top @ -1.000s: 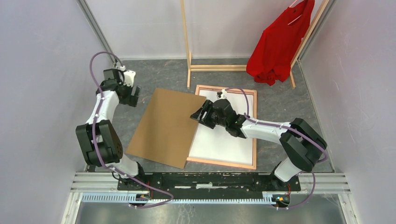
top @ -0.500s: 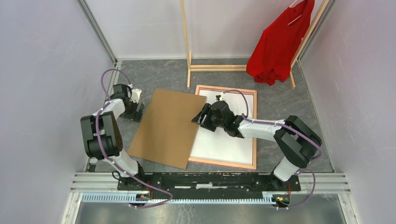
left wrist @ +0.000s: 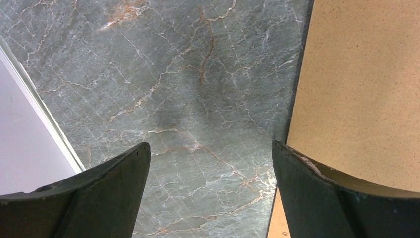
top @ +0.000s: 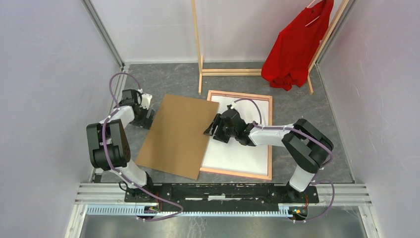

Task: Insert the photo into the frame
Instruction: Pick up the photo frame item at the center of the board.

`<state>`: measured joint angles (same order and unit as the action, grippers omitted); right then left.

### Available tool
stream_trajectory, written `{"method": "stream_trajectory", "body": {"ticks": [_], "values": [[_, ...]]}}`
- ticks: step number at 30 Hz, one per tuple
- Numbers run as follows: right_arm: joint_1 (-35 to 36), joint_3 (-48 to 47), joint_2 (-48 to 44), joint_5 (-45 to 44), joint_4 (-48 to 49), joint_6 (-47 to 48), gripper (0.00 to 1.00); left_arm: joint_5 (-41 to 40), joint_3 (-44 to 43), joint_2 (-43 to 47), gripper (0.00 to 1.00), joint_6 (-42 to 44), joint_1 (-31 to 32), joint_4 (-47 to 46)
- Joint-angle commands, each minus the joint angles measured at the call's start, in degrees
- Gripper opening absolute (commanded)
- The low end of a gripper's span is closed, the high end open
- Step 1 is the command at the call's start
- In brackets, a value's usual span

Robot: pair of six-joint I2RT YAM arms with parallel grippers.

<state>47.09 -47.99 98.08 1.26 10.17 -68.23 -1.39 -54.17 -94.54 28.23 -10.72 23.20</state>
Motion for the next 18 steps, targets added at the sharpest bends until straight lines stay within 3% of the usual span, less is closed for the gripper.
{"method": "stream_trajectory", "body": {"ticks": [1,10,18], "values": [[0.0,-3.6,2.2,1.9,0.6,0.4,0.65,1.1,2.6,-0.7,0.99,0.2,1.0,0.2],[0.8,-5.7,5.2,3.4,2.7,-0.8,0.64,2.6,4.3,0.0,1.0,0.1,2.2,0.2],[0.9,-4.6,6.4,8.0,12.2,-4.6,0.6,3.5,4.6,-1.1,1.0,0.6,2.7,0.6]]}}
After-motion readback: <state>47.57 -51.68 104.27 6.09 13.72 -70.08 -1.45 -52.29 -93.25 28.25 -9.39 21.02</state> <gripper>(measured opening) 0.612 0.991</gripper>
